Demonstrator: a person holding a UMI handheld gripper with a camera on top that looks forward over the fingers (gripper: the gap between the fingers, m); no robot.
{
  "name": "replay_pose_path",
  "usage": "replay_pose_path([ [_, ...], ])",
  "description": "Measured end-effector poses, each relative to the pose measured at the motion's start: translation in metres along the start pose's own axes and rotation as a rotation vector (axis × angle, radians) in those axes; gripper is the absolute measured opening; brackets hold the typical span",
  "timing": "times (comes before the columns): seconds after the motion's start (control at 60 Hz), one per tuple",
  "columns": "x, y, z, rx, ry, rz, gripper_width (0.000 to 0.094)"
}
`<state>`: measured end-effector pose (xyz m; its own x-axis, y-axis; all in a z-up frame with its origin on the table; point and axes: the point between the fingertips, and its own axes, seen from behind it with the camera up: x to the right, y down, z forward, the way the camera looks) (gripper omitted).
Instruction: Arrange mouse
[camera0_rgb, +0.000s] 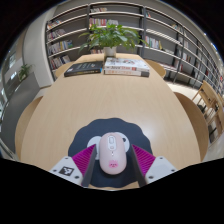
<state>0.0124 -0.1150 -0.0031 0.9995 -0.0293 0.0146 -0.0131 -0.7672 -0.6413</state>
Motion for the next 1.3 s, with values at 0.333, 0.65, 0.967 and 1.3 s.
replay_pose_path([
  [0.333,0.013,-0.050,-0.150,0.170,0.002,0.016,0.0868],
  [0.65,0.031,-0.022,-0.264,0.254,-0.041,-0.010,0.0863],
  [0.967,0.044,0.017,-0.307,0.274,-0.050,-0.018,0.0864],
  [1.3,0.053,0.030,-0.326,0.284,-0.061,-0.012,0.0862],
])
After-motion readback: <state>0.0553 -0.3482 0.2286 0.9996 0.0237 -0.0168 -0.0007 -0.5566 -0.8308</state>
